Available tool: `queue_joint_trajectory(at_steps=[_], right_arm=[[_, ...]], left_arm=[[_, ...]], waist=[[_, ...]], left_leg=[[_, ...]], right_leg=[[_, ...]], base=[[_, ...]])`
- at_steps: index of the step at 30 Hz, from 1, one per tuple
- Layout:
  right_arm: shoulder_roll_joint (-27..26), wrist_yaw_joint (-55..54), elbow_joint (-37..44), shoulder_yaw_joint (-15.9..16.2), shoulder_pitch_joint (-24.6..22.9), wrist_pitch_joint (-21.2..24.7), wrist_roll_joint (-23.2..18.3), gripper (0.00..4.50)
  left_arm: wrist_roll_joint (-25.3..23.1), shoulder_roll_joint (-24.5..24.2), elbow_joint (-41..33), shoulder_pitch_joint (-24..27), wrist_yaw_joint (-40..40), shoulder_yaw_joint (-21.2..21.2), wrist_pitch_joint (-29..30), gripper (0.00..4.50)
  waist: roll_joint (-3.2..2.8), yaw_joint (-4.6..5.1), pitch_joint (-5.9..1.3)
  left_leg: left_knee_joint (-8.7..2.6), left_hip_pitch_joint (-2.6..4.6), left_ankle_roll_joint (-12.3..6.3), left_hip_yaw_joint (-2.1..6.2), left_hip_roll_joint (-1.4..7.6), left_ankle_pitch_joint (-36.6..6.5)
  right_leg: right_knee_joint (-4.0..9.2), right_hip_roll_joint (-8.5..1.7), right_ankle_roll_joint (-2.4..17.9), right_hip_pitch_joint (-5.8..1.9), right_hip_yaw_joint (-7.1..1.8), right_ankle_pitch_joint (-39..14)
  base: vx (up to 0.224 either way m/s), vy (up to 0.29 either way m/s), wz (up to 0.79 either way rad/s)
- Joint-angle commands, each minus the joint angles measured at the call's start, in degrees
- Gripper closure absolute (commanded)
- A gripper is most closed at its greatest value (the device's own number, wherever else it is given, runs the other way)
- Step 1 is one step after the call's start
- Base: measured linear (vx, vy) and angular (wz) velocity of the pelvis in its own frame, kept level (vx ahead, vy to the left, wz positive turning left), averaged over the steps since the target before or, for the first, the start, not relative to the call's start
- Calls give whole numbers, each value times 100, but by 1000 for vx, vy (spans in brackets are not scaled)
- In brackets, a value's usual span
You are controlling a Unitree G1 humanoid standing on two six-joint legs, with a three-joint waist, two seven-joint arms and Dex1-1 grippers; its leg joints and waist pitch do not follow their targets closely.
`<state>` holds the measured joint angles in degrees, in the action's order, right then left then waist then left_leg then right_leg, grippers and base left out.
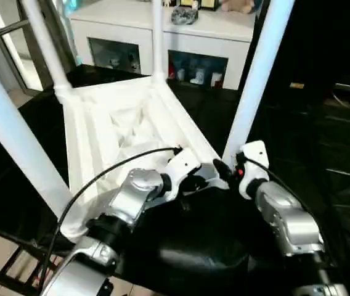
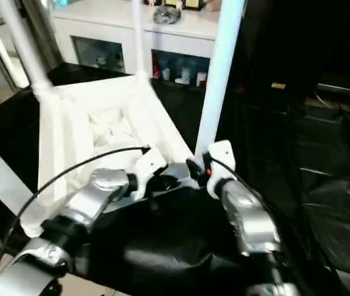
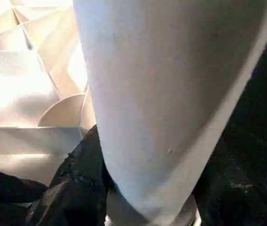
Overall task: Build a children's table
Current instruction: Rotate leg to tighten
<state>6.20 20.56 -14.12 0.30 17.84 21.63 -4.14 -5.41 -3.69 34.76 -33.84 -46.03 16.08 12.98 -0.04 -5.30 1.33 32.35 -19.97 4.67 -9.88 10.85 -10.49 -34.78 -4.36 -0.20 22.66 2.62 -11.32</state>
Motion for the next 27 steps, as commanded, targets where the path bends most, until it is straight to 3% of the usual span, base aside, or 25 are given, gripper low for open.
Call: queue_joint_trajectory(at_steps=[1, 4, 12, 19, 21, 22, 27], right_arm=[[-327, 683, -323, 632, -267, 332, -322, 183], [-26, 1053, -138, 856, -323, 148, -172, 146], [782, 2474, 365, 1198, -545, -236, -344, 146], [1498, 3656, 706, 1170, -630, -189, -649, 146], [1556, 3743, 728, 1169, -636, -183, -670, 146], [1646, 3869, 750, 1159, -647, -178, -709, 170], [1722, 4028, 761, 1147, -662, -157, -774, 194]], left_arm=[[227, 281, -117, -186, 61, -33, -199, 450], [265, 105, -221, -103, -270, 23, -270, 450], [455, -221, -502, 64, -1129, 178, -364, 450], [696, -664, -909, 254, -2178, 338, -381, 450], [706, -719, -946, 271, -2270, 350, -375, 450], [737, -826, -1027, 316, -2458, 369, -351, 450], [767, -965, -1126, 389, -2679, 359, -345, 450]], waist=[[59, -31, -181], [56, -35, -178], [77, -71, -189], [59, -138, -188], [45, -160, -195], [43, -178, -202], [43, -190, -215]], left_leg=[[-414, -40, -99, 72, 168, -1569], [-419, -41, -124, 75, 177, -1615], [-393, -55, -264, 58, 195, -1400], [-395, -32, -323, 56, 221, -1407], [-384, -16, -336, 45, 235, -1332], [-370, -8, -343, 37, 237, -1284], [-354, -29, -367, 35, 225, -1085]], right_leg=[[563, -356, 679, -217, -229, -1818], [577, -368, 662, -220, -228, -1961], [534, -366, 805, -245, -232, -1520], [524, -374, 939, -240, -231, -1523], [501, -369, 1025, -226, -239, -1272], [478, -363, 1103, -225, -239, -1053], [430, -364, 1222, -265, -220, -670]], base=[[0, 0, 0], [0, 0, 0], [0, 0, 0], [0, 0, 0], [0, 0, 0], [0, 0, 0], [0, 0, 0]])
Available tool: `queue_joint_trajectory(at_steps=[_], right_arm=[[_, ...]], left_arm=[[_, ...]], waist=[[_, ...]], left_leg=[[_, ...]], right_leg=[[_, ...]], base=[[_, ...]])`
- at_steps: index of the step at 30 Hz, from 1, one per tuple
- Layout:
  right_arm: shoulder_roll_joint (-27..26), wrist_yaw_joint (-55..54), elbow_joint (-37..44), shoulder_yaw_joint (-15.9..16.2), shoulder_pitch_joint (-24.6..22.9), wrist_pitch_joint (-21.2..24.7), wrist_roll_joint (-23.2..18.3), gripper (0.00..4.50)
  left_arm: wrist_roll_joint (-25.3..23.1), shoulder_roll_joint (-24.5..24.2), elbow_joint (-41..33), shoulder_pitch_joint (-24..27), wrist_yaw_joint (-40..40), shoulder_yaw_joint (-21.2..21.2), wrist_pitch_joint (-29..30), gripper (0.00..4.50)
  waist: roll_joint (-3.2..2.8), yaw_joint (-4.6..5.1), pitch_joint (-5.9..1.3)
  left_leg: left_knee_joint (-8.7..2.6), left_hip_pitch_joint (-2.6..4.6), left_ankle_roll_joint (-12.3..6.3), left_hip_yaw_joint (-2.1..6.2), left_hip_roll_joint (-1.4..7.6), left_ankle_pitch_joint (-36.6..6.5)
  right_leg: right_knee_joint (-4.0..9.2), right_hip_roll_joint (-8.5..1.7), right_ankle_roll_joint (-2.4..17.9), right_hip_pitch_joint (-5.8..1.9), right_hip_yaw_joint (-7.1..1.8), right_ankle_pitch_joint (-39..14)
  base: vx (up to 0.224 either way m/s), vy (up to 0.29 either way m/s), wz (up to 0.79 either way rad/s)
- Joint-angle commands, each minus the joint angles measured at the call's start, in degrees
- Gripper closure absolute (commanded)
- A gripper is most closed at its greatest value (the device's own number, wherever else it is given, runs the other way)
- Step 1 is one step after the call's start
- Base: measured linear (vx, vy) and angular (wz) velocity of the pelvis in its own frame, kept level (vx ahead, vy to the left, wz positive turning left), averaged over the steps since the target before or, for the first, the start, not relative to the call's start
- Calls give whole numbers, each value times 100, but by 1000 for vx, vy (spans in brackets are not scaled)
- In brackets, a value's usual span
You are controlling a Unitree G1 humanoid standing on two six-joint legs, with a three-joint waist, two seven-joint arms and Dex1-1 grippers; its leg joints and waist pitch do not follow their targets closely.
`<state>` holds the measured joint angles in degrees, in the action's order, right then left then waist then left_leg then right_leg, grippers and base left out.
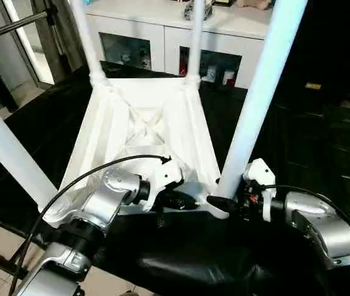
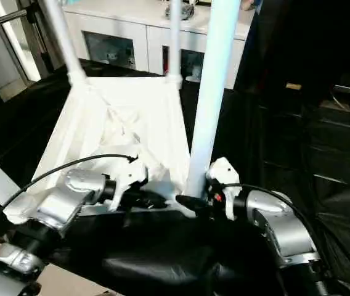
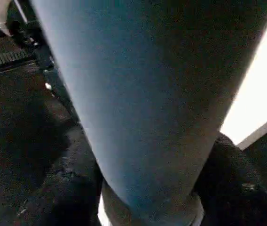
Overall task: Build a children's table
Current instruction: Rotate leg to tighten
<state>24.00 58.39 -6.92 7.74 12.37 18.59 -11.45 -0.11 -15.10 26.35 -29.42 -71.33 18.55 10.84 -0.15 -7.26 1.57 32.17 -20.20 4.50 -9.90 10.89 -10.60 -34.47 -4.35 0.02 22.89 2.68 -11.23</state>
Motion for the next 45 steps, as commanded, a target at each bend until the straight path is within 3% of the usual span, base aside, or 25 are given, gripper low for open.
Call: queue_joint_trajectory(at_steps=[1, 3, 8, 9, 11, 14, 16, 20, 23, 25, 26, 28, 34, 37, 40, 45], right_arm=[[-55, 279, 50, 403, -122, 170, -62, 219], [-70, 299, 95, 410, -147, 223, -111, 222], [-224, 59, 142, 387, -213, 307, -142, 236], [-338, -257, 105, 401, -231, 448, -14, 236], [-471, -598, -7, 381, -211, 472, 135, 237], [-1065, -1900, -510, 173, -72, 594, 540, 244], [-1357, -2465, -740, 34, 18, 642, 632, 246], [-1812, -3203, -956, -147, 144, 666, 661, 249], [-2008, -3238, -985, -40, 141, 291, 778, 249], [-2059, -3130, -956, -64, 118, 282, 688, 249], [-2071, -3086, -941, -81, 112, 332, 631, 194], [-2093, -2947, -872, -154, 92, 470, 448, 181], [-1558, -2533, -703, -64, 43, 29, 620, 145], [-1149, -2097, -547, -74, -45, -71, 589, 145], [-615, -1681, -379, -326, -162, -139, 442, 145], [328, -744, -13, -826, -522, -77, 49, 145]], left_arm=[[239, 161, -293, -45, -167, 107, -127, 450], [247, 138, -305, -37, -177, 100, -122, 450], [196, 230, -223, -81, 170, -6, -38, 450], [93, 369, -49, -169, 604, -104, -38, 450], [37, 449, 56, -224, 841, -154, -37, 450], [-153, 755, 464, -453, 1682, -305, 2, 450], [-223, 907, 626, -565, 2044, -347, 37, 450], [-267, 1209, 810, -705, 2571, -396, 45, 450], [-321, 1403, 925, -745, 2725, -379, -109, 450], [-339, 1416, 948, -741, 2701, -344, -180, 450], [-345, 1414, 951, -738, 2692, -331, -199, 450], [-361, 1389, 953, -716, 2624, -280, -282, 450], [-368, 1250, 863, -602, 2365, -196, -441, 450], [-374, 1209, 838, -575, 2303, -184, -457, 450], [-386, 1170, 846, -569, 2266, -179, -510, 450], [-342, 1115, 751, -496, 2017, -110, -676, 450]], waist=[[54, 5, -241], [29, -4, -242], [47, -17, -235], [48, -17, -233], [44, -8, -208], [52, 82, -164], [25, 118, -177], [28, 178, -184], [18, 194, -199], [22, 190, -208], [20, 185, -213], [12, 178, -215], [9, 173, -200], [26, 134, -210], [52, 95, -214], [53, 13, -213]], left_leg=[[-332, -5, -354, 36, 221, -1049], [-328, -4, -352, 38, 220, -1017], [-334, -6, -308, 38, 214, -1067], [-338, -6, -283, 40, 214, -1087], [-370, -4, -201, 50, 212, -1262], [-417, 39, 41, 74, 176, -1763], [-434, 45, 84, 104, 183, -1838], [-438, 42, 95, 103, 179, -1849], [-429, 14, 39, 90, 190, -1701], [-419, -1, -35, 82, 183, -1593], [-413, -3, -53, 80, 185, -1536], [-401, 5, -123, 66, 182, -1467], [-422, 4, -131, 75, 198, -1602], [-392, 4, -209, 62, 204, -1464], [-360, -19, -339, 47, 192, -1251], [-341, -33, -484, 43, 199, -1165]], right_leg=[[395, -363, 1210, -290, -225, -655], [389, -366, 1220, -291, -223, -621], [407, -367, 1155, -298, -224, -775], [408, -363, 1132, -296, -224, -827], [450, -370, 1038, -287, -219, -1220], [574, -386, 709, -230, -211, -2441], [608, -406, 564, -235, -214, -2709], [611, -383, 567, -205, -222, -2503], [571, -370, 681, -234, -230, -1950], [541, -369, 762, -265, -237, -1667], [531, -368, 781, -270, -237, -1570], [526, -370, 842, -274, -238, -1436], [560, -379, 764, -269, -232, -1804], [546, -375, 787, -289, -239, -1555], [519, -372, 845, -312, -237, -1295], [532, -379, 888, -326, -219, -1338]], base=[[0, 0, 0], [0, 0, 0], [0, 0, 0], [0, 0, 0], [0, 0, 0], [0, 0, 0], [0, 0, 0], [0, 0, 0], [0, 0, 0], [0, 0, 0], [0, 0, 0], [0, 0, 0], [0, 0, 0], [0, 0, 0], [0, 0, 0], [0, 0, 0]])
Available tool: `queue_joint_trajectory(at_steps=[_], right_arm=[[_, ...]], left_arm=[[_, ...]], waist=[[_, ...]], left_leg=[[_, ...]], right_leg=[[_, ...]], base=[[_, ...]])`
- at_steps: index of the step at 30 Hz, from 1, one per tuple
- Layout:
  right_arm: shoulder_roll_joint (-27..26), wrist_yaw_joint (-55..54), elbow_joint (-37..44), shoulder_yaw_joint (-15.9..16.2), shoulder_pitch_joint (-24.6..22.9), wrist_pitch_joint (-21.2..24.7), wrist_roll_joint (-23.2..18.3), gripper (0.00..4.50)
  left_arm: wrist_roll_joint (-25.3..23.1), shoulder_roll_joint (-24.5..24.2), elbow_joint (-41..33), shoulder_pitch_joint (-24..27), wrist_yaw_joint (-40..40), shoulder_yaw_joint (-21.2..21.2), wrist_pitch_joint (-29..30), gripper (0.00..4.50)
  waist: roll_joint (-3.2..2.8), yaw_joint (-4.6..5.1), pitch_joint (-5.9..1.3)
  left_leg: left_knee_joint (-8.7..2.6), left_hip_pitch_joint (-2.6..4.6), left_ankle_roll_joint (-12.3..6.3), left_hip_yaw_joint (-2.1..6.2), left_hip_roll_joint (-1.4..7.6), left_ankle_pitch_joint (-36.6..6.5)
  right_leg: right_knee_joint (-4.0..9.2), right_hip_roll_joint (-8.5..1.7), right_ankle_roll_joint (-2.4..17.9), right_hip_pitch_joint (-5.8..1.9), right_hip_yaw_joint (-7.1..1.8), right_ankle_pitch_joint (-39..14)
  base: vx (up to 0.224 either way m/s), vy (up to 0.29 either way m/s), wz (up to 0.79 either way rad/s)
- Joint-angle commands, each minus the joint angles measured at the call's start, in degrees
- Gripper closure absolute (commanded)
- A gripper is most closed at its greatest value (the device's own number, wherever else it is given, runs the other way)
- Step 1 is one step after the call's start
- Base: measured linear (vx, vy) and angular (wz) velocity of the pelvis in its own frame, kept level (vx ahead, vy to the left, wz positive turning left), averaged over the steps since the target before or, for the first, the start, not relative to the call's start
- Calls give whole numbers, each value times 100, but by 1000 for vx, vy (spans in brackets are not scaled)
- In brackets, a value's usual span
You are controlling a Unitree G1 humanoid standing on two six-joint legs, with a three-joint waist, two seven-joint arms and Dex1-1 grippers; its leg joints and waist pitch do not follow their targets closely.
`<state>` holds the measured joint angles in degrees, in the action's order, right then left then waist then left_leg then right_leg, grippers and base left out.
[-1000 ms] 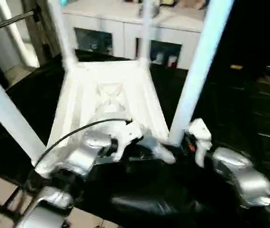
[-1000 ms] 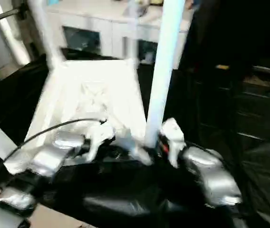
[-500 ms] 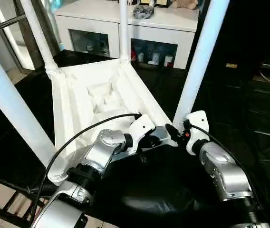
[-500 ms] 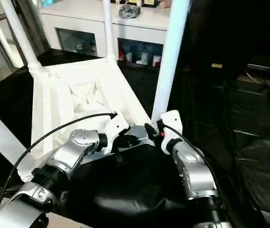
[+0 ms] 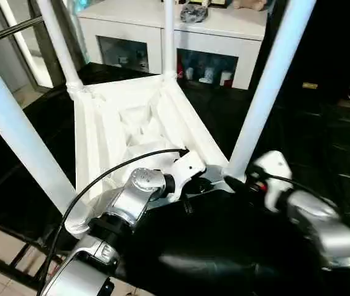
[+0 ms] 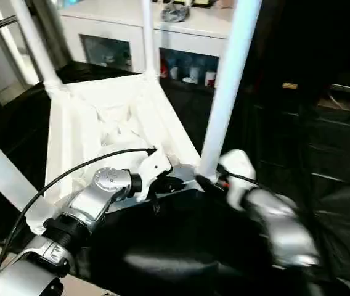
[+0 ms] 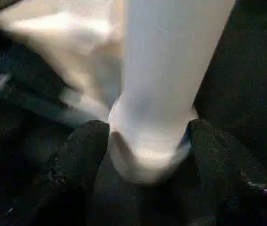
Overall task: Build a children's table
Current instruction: Rotate leg to tighten
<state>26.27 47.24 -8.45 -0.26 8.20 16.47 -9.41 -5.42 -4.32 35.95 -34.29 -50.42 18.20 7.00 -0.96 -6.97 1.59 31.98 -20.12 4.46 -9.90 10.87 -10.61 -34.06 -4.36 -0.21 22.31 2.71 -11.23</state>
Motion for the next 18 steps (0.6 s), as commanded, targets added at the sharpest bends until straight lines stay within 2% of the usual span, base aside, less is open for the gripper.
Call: queue_joint_trajectory(at_steps=[1, 3, 7, 8, 9, 11, 12, 13, 14, 15, 16, 17, 18], right_arm=[[102, 370, 141, -26, -105, 135, -156, 145], [575, 887, 548, -246, -410, 377, -531, 145], [732, 1063, 781, -286, -562, 538, -762, 145], [726, 1060, 839, -256, -592, 549, -792, 145], [678, 1024, 882, -206, -602, 544, -787, 137], [570, 972, 941, -114, -593, 540, -784, 137], [532, 955, 968, -82, -590, 547, -789, 137], [462, 934, 1023, -29, -574, 582, -825, 134], [462, 934, 1023, -29, -574, 582, -825, 134], [394, 927, 1083, 36, -559, 624, -860, 134], [319, 917, 1135, 119, -527, 657, -875, 134], [262, 906, 1169, 182, -500, 675, -878, 134], [230, 887, 1188, 227, -482, 684, -874, 134]], left_arm=[[189, 37, -208, -9, -74, -75, -293, 450], [207, 1, -346, 103, -204, 17, -533, 450], [201, 8, -442, 161, -150, 40, -643, 450], [270, 22, -507, 181, -214, 18, -583, 450], [359, 38, -610, 208, -283, -17, -469, 422], [537, 79, -831, 273, -340, -111, -261, 422], [594, 91, -918, 305, -338, -146, -209, 422], [699, 93, -1138, 404, -344, -192, -68, 389], [699, 93, -1138, 404, -344, -192, -68, 389], [783, 70, -1397, 530, -333, -228, 55, 386], [926, 38, -1754, 718, -288, -311, 246, 385], [1033, 4, -2038, 872, -253, -375, 386, 373], [1095, -27, -2245, 989, -226, -419, 473, 357]], waist=[[146, -28, -218], [139, -52, -222], [114, -90, -239], [117, -94, -242], [98, -117, -247], [95, -133, -264], [71, -149, -281], [73, -147, -283], [46, -173, -302], [35, -146, -283], [35, -146, -283], [64, -120, -267], [65, -79, -247]], left_leg=[[-316, -54, -518, 47, 203, -1120], [-293, -60, -609, 49, 212, -1031], [-243, -85, -730, 43, 199, -741], [-240, -85, -732, 40, 201, -735], [-230, -85, -734, 39, 204, -690], [-219, -82, -744, 37, 213, -581], [-198, -101, -763, 38, 210, -455], [-187, -107, -801, 35, 222, -402], [-174, -85, -797, 41, 242, -367], [-175, -104, -820, 57, 256, -374], [-175, -104, -820, 57, 256, -374], [-183, -111, -816, 56, 260, -457], [-204, -134, -791, 53, 247, -569]], right_leg=[[477, -378, 916, -278, -221, -1310], [466, -377, 954, -283, -216, -1193], [418, -371, 1028, -271, -204, -864], [419, -373, 1029, -267, -204, -871], [408, -378, 1052, -258, -204, -853], [379, -371, 1102, -243, -201, -720], [341, -373, 1199, -246, -195, -483], [321, -367, 1308, -238, -195, -274], [281, -373, 1374, -237, -197, -127], [261, -357, 1471, -239, -180, 71], [261, -357, 1471, -239, -180, 71], [255, -368, 1496, -250, -178, 73], [272, -375, 1463, -262, -169, -109]], base=[[0, 0, 0], [0, 0, 0], [0, 0, 0], [0, 0, 0], [0, 0, 0], [0, 0, 0], [0, 0, 0], [0, 0, 0], [0, 0, 0], [0, 0, 0], [0, 0, 0], [0, 0, 0], [0, 0, 0]])
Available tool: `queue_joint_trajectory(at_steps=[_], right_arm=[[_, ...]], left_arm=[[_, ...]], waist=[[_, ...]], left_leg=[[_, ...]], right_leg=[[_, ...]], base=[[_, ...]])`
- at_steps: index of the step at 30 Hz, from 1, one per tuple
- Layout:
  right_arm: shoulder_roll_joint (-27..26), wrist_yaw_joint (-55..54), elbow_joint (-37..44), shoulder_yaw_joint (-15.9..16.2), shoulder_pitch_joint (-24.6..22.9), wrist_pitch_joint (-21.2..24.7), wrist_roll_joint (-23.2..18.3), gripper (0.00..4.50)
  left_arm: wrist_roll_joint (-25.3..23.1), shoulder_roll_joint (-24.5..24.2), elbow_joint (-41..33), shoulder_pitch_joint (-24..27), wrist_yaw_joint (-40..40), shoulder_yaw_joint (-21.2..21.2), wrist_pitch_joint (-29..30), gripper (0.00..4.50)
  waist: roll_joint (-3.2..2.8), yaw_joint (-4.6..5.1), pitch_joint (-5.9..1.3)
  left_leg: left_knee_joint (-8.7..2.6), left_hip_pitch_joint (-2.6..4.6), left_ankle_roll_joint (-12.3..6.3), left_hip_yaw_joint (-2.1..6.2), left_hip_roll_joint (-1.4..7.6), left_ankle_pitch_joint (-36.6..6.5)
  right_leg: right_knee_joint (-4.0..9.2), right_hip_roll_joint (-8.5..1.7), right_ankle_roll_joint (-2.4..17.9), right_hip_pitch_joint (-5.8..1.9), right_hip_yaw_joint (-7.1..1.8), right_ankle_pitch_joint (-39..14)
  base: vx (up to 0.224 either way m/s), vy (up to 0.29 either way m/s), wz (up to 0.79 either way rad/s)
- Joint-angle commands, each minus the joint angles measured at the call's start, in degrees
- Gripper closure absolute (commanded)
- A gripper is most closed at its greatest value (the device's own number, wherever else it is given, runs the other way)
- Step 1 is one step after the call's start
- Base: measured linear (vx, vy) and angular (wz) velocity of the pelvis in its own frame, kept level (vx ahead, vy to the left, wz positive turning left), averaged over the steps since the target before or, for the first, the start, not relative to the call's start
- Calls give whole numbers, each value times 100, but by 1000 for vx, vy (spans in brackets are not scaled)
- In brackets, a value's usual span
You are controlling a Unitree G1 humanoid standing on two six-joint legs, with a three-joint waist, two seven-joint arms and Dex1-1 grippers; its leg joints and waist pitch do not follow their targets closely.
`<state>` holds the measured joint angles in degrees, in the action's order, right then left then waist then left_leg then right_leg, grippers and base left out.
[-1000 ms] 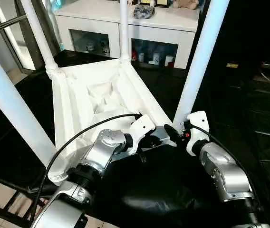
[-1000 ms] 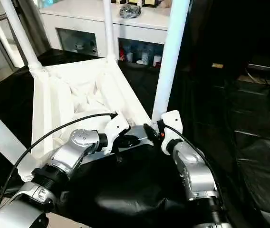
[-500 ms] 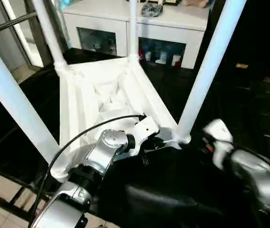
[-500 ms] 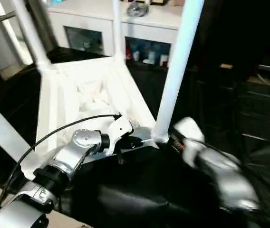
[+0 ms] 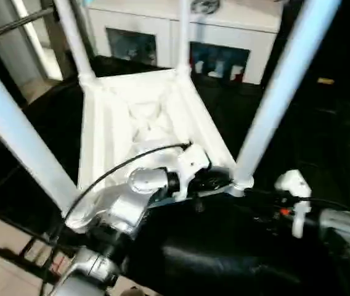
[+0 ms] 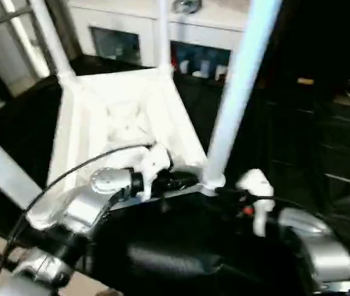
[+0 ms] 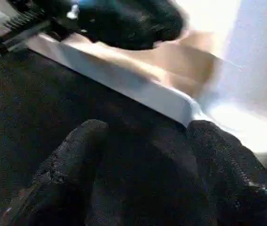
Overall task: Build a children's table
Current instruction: Rotate leg to tighten, then rotate table base
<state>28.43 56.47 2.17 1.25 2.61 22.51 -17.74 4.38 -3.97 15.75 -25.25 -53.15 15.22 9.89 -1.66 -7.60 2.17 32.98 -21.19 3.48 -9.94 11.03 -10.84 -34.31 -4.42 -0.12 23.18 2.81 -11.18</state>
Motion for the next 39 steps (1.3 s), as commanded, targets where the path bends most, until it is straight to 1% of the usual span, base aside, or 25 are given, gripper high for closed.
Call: queue_joint_trajectory(at_steps=[1, 3, 4, 5, 7, 8, 9, 10, 11, 12, 13, 14, 15, 18, 20, 21, 23, 24, 27, 29, 31, 32, 34, 38, 39], right_arm=[[-48, -85, 115, 118, 128, 75, -23, 134], [-187, -182, 6, 177, 276, 28, 43, 134], [-187, -182, 6, 177, 276, 28, 43, 134], [-295, -266, -106, 218, 400, -14, 102, 134], [-442, -422, -253, 289, 562, -67, 193, 134], [-469, -455, -284, 302, 593, -75, 206, 134], [-535, -517, -358, 336, 666, -103, 232, 134], [-535, -517, -358, 336, 666, -103, 232, 134], [-582, -566, -423, 358, 725, -137, 251, 134], [-792, -889, -803, 353, 989, -302, 384, 134], [-866, -1011, -932, 348, 1078, -354, 432, 134], [-934, -1151, -1075, 336, 1167, -414, 495, 134], [-1003, -1294, -1232, 312, 1259, -469, 555, 134], [-1268, -1890, -1969, 192, 1691, -783, 791, 134], [-1359, -2103, -2203, 142, 1847, -836, 813, 134], [-1462, -2386, -2547, 58, 2071, -973, 858, 134], [-1503, -2494, -2705, 27, 2166, -1050, 884, 134], [-1548, -2723, -2945, -14, 2320, -1123, 949, 134], [-1635, -3240, -3543, -115, 2687, -1347, 1071, 134], [-1657, -3463, -3828, -163, 2850, -1456, 1120, 134], [-1680, -3685, -4185, -226, 3037, -1589, 1152, 134], [-1679, -3819, -4383, -263, 3137, -1649, 1181, 134], [-1673, -4121, -4820, -358, 3358, -1774, 1220, 134], [-1644, -4306, -5223, -445, 3565, -1981, 1225, 134], [-1633, -4301, -5276, -455, 3593, -2023, 1230, 134]], left_arm=[[200, -122, -562, 291, 51, -155, 335, 344], [349, -241, -1184, 690, 60, -179, 631, 335], [349, -241, -1184, 690, 60, -179, 631, 325], [400, -309, -1574, 1000, 147, -192, 784, 312], [461, -422, -2063, 1410, 255, -197, 974, 298], [479, -441, -2155, 1480, 277, -206, 1018, 296], [538, -491, -2383, 1659, 311, -227, 1119, 289], [538, -491, -2383, 1659, 311, -227, 1119, 261], [581, -524, -2559, 1786, 342, -237, 1186, 261], [682, -599, -2996, 2142, 409, -239, 1311, 254], [716, -632, -3141, 2255, 428, -240, 1355, 250], [742, -652, -3244, 2345, 448, -246, 1382, 242], [774, -681, -3364, 2428, 489, -249, 1452, 229], [795, -847, -3691, 2759, 554, -271, 1542, 205], [836, -937, -3780, 2875, 538, -311, 1560, 197], [880, -1056, -3880, 3009, 560, -403, 1594, 175], [907, -1108, -3924, 3058, 572, -439, 1614, 168], [938, -1209, -3963, 3135, 531, -517, 1605, 152], [1091, -1507, -4077, 3295, 345, -724, 1632, 135], [1215, -1678, -4156, 3355, 215, -811, 1710, 126], [1368, -1908, -4256, 3423, 74, -870, 1826, 98], [1446, -2085, -4313, 3482, -60, -884, 1922, 98], [1615, -2467, -4426, 3624, -343, -928, 2114, 90], [1828, -2834, -4542, 3787, -586, -1035, 2273, 55], [1824, -2902, -4541, 3828, -612, -1122, 2206, 50]], waist=[[160, 5, -289], [136, 44, -267], [158, 64, -249], [168, 85, -232], [179, 107, -211], [172, 116, -203], [211, 126, -191], [189, 125, -186], [176, 105, -199], [280, 141, -177], [278, 149, -166], [282, 163, -155], [261, 180, -155], [292, 201, -114], [296, 211, -111], [296, 215, -108], [290, 233, -99], [309, 247, -94], [293, 255, -99], [318, 249, -108], [301, 249, -101], [291, 236, -107], [295, 251, -93], [275, 256, -70], [272, 263, -61]], left_leg=[[-310, 3, -651, 42, 228, -687], [-337, -1, -556, 46, 234, -805], [-349, 12, -511, 35, 234, -901], [-371, 18, -403, 47, 239, -1052], [-394, 13, -335, 54, 242, -1071], [-396, 14, -320, 45, 238, -1076], [-399, 18, -280, 46, 234, -1071], [-409, 22, -267, 46, 236, -1085], [-380, 72, -249, 28, 232, -1039], [-386, 38, -265, 28, 239, -948], [-407, -17, -279, 37, 215, -868], [-404, 5, -293, 25, 218, -889], [-393, 29, -262, 19, 217, -867], [-411, 22, -202, 17, 205, -927], [-406, 34, -168, 17, 201, -927], [-398, 56, -139, 9, 200, -898], [-411, 47, -127, 11, 192, -910], [-402, 50, -126, 4, 188, -890], [-394, 65, -91, -2, 175, -809], [-385, 78, -99, -10, 163, -745], [-379, 85, -121, -20, 162, -712], [-372, 93, -112, -19, 165, -722], [-381, 86, -88, -22, 151, -808], [-391, 101, 65, -26, 154, -1169], [-405, 78, 116, -11, 154, -1282]], right_leg=[[339, -366, 1394, -326, -187, -424], [370, -364, 1323, -313, -198, -723], [389, -352, 1278, -298, -200, -887], [395, -361, 1167, -291, -209, -1227], [416, -363, 1067, -277, -213, -1444], [435, -347, 1033, -264, -217, -1475], [423, -336, 1009, -256, -220, -1452], [433, -334, 1016, -250, -226, -1442], [434, -309, 1026, -225, -236, -1227], [385, -311, 1132, -243, -233, -891], [360, -325, 1149, -275, -218, -865], [379, -318, 1141, -249, -226, -927], [371, -310, 1177, -238, -234, -906], [374, -308, 1153, -240, -234, -964], [364, -301, 1138, -241, -238, -960], [349, -287, 1150, -233, -242, -809], [349, -275, 1153, -240, -237, -781], [335, -266, 1161, -240, -242, -695], [308, -264, 1195, -238, -237, -562], [288, -259, 1209, -242, -233, -480], [269, -245, 1230, -232, -238, -363], [255, -254, 1240, -227, -238, -352], [258, -240, 1233, -224, -238, -441], [273, -242, 1135, -191, -252, -847], [278, -244, 1080, -202, -252, -938]], base=[[0, 0, 0], [0, 0, 0], [0, 0, 0], [0, 0, 0], [0, 0, 0], [0, 0, 0], [0, 0, 0], [0, 0, 0], [0, 0, 0], [0, 0, 0], [0, 0, 0], [0, 0, 0], [0, 0, 0], [0, 0, 0], [0, 0, 0], [0, 0, 0], [0, 0, 0], [0, 0, 0], [0, 0, 0], [0, 0, 0], [0, 0, 0], [0, 0, 0], [0, 0, 0], [0, 0, 0], [0, 0, 0]])
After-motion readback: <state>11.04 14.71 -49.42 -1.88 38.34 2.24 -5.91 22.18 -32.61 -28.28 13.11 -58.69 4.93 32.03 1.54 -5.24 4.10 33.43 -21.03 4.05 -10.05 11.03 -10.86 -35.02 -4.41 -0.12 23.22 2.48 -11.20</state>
